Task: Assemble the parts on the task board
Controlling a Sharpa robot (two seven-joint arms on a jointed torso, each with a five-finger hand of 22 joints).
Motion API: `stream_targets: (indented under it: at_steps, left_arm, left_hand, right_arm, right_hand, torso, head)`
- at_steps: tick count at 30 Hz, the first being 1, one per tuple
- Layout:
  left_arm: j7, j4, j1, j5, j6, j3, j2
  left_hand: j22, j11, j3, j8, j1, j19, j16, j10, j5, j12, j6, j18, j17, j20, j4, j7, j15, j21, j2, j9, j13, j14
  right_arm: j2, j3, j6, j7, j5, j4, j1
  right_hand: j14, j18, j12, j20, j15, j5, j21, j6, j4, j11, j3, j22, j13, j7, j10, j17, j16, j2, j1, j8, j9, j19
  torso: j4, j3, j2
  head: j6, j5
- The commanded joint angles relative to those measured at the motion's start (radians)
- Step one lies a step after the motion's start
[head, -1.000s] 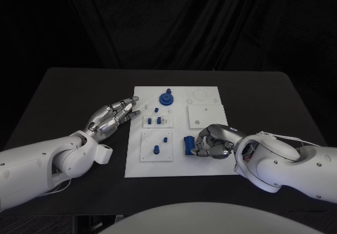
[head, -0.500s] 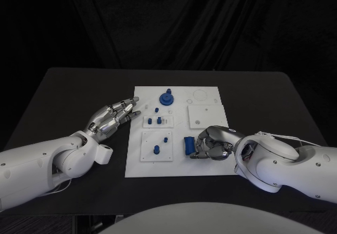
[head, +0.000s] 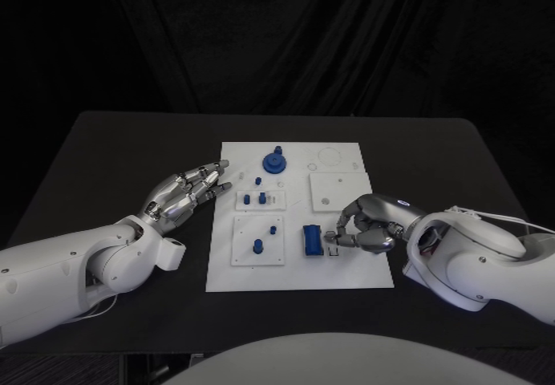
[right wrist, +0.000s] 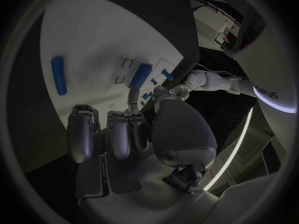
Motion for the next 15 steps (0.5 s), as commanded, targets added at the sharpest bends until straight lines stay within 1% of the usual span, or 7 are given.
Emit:
stream_targets:
  at_steps: [1,3,5,7,9,12,15]
  left_arm:
    - [0.022,0.004,-0.002,0.003,-0.007,0.001,-0.001]
    - [0.030,0.006,-0.002,0.003,-0.015,0.001,-0.002]
    - [0.034,0.007,-0.002,0.003,-0.020,0.001,-0.002]
    - [0.038,0.010,-0.002,0.003,-0.025,0.001,-0.004]
    - [0.042,0.015,-0.002,0.003,-0.032,0.001,-0.007]
    - [0.049,0.021,-0.002,0.003,-0.039,0.001,-0.012]
    - [0.070,0.027,-0.002,0.003,-0.045,0.001,-0.017]
  left_hand:
    - [0.001,0.004,0.006,0.005,0.012,0.005,0.003,0.007,0.007,0.012,0.002,0.018,0.001,0.003,-0.002,0.005,-0.010,0.005,0.000,0.002,0.002,0.003]
    - [0.001,0.003,0.006,0.005,0.012,0.006,0.004,0.009,0.007,0.013,0.000,0.019,0.002,0.002,-0.003,0.003,-0.011,0.005,-0.002,0.001,0.002,0.006]
    - [0.001,0.002,0.006,0.005,0.012,0.006,0.005,0.010,0.007,0.014,0.001,0.019,0.003,0.002,-0.003,0.002,-0.011,0.006,-0.003,0.001,0.002,0.007]
    - [0.001,0.002,0.006,0.005,0.011,0.007,0.005,0.011,0.007,0.017,0.003,0.019,0.003,0.001,-0.002,0.002,-0.013,0.006,-0.003,0.002,0.003,0.009]
    - [0.001,0.002,0.006,0.006,0.011,0.007,0.005,0.013,0.007,0.021,0.006,0.019,0.003,0.000,-0.002,0.003,-0.014,0.006,-0.004,0.002,0.003,0.009]
    - [0.000,-0.004,0.003,0.007,0.009,0.008,0.004,0.014,0.006,0.022,0.012,0.020,0.002,-0.003,0.001,0.004,-0.018,0.006,-0.007,0.003,0.003,0.005]
    - [-0.003,-0.038,-0.004,0.007,0.004,0.008,0.001,0.007,0.005,0.009,0.018,0.020,0.000,-0.014,0.011,-0.008,-0.030,0.006,-0.013,0.004,0.000,0.000]
  right_arm:
    - [-0.028,0.001,-0.002,-0.061,-0.006,0.013,0.035]
    - [-0.050,0.001,0.012,-0.085,-0.006,0.019,0.057]
    - [-0.064,0.001,0.024,-0.101,-0.006,0.019,0.070]
    - [-0.080,0.000,0.044,-0.122,-0.006,0.015,0.081]
    - [-0.093,0.000,0.071,-0.144,-0.006,0.007,0.088]
    - [-0.105,0.000,0.108,-0.169,-0.006,-0.005,0.092]
    - [-0.117,0.000,0.136,-0.194,-0.007,-0.018,0.091]
  right_hand:
    - [0.104,0.007,0.003,0.012,0.009,0.086,0.003,0.024,-0.001,0.010,0.004,0.222,0.263,0.004,0.103,0.263,0.003,0.012,0.011,-0.058,-0.067,0.047]
    - [0.104,0.006,0.003,0.013,0.011,0.120,0.007,0.033,-0.002,0.011,0.007,0.224,0.263,0.006,0.103,0.263,0.003,0.011,0.019,-0.078,-0.090,0.049]
    - [0.104,0.005,0.003,0.014,0.011,0.130,0.010,0.035,-0.001,0.012,0.007,0.225,0.263,0.007,0.103,0.263,0.003,0.011,0.020,-0.085,-0.098,0.050]
    - [0.104,0.005,0.003,0.015,0.013,0.173,0.013,0.039,-0.002,0.014,0.011,0.225,0.263,0.009,0.103,0.263,0.003,0.009,0.025,-0.102,-0.118,0.052]
    - [0.104,0.005,0.003,0.016,0.014,0.204,0.012,0.040,-0.002,0.015,0.017,0.225,0.263,0.010,0.103,0.263,0.003,0.008,0.032,-0.113,-0.130,0.051]
    - [0.104,0.006,0.003,0.017,0.015,0.262,0.010,0.044,-0.004,0.016,0.029,0.224,0.263,0.011,0.103,0.263,0.003,0.000,0.051,-0.127,-0.146,0.050]
    - [0.104,0.007,0.003,0.018,0.016,0.264,0.006,0.042,-0.007,0.017,0.036,0.223,0.263,0.013,0.103,0.263,0.003,-0.004,0.066,-0.133,-0.152,0.048]
  torso:
    - [-0.0003,-0.0002,0.000]
    - [0.0000,-0.0002,0.000]
    - [0.0006,-0.0005,0.000]
    - [0.0030,-0.0011,0.000]
    - [0.0044,-0.0009,0.000]
    - [0.0039,-0.0009,0.000]
    - [0.0011,-0.0017,0.000]
  head:
    - [0.000,-0.003]
    - [0.000,-0.004]
    - [0.000,-0.006]
    - [0.000,-0.009]
    - [0.000,-0.010]
    - [0.000,-0.011]
    - [0.000,-0.004]
